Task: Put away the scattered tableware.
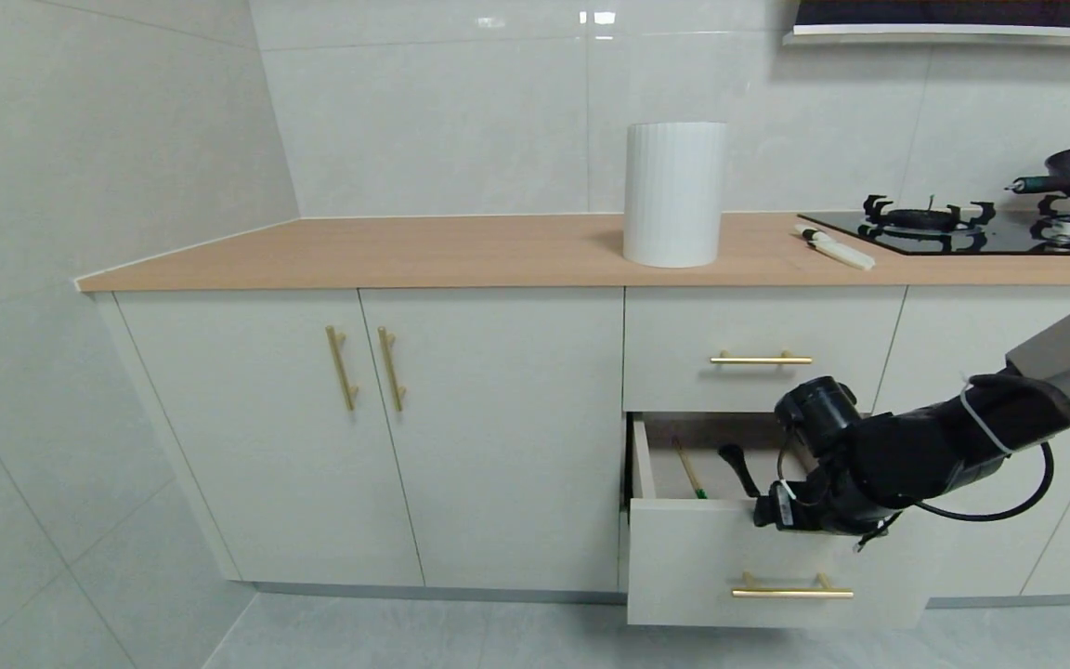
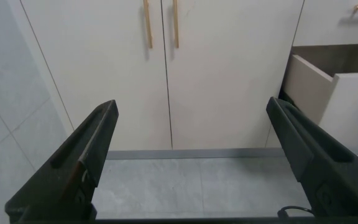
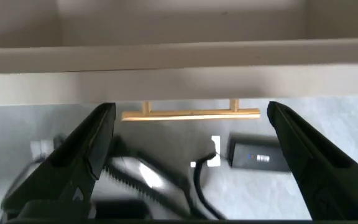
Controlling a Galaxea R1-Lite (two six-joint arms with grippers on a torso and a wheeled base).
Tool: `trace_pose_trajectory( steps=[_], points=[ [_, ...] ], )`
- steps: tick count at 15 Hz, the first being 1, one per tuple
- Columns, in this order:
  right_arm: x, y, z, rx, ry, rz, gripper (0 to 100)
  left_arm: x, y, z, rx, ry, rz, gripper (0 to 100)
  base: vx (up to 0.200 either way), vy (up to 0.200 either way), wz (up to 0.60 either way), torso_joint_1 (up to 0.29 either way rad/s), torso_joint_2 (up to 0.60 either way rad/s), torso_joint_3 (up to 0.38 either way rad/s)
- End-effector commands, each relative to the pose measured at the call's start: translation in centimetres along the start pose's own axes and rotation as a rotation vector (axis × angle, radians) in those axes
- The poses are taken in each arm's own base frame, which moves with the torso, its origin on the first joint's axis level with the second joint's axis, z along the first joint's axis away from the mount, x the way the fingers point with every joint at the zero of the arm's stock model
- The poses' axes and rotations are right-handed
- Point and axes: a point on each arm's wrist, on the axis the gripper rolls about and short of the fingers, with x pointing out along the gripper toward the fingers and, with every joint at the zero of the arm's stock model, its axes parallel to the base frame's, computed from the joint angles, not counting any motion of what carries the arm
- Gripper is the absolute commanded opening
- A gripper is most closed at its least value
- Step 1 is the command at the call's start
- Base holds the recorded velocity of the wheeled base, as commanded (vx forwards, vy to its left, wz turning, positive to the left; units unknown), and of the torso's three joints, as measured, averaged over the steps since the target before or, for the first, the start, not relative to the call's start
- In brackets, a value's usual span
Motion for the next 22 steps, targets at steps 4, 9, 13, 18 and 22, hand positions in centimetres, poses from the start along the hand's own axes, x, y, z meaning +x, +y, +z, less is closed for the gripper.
trace_pose_trajectory(
  steps=[4, 9, 13, 18, 22],
  points=[
    [2.4, -0.7, 0.8, 0.04, -0.067, -0.004, 100, 0.0, 0.0, 0.0, 0.0, 0.0, 0.001, 100, 0.0, 0.0, 0.0, 0.0, 0.0, 0.0],
    [4.9, -0.8, 3.1, 0.053, -0.158, 0.006, 100, 0.0, 0.0, 0.0, 0.0, 0.0, 0.0, 100, 0.0, 0.0, 0.0, 0.0, 0.0, 0.0],
    [6.8, -0.8, 5.1, 0.046, -0.2, 0.002, 100, 0.0, 0.0, 0.0, 0.0, 0.0, 0.0, 100, 0.0, 0.0, 0.0, 0.0, 0.0, 0.0],
    [9.0, -0.9, 7.1, 0.07, -0.246, 0.001, 100, 0.0, 0.0, 0.0, 0.0, 0.0, 0.001, 100, 0.0, 0.0, 0.0, 0.0, 0.0, 0.0],
    [11.1, -1.6, 8.6, 0.112, -0.281, -0.007, 100, 0.0, 0.0, 0.0, 0.0, 0.0, 0.001, 100, 0.0, 0.0, 0.0, 0.0, 0.0, 0.0]
  ],
)
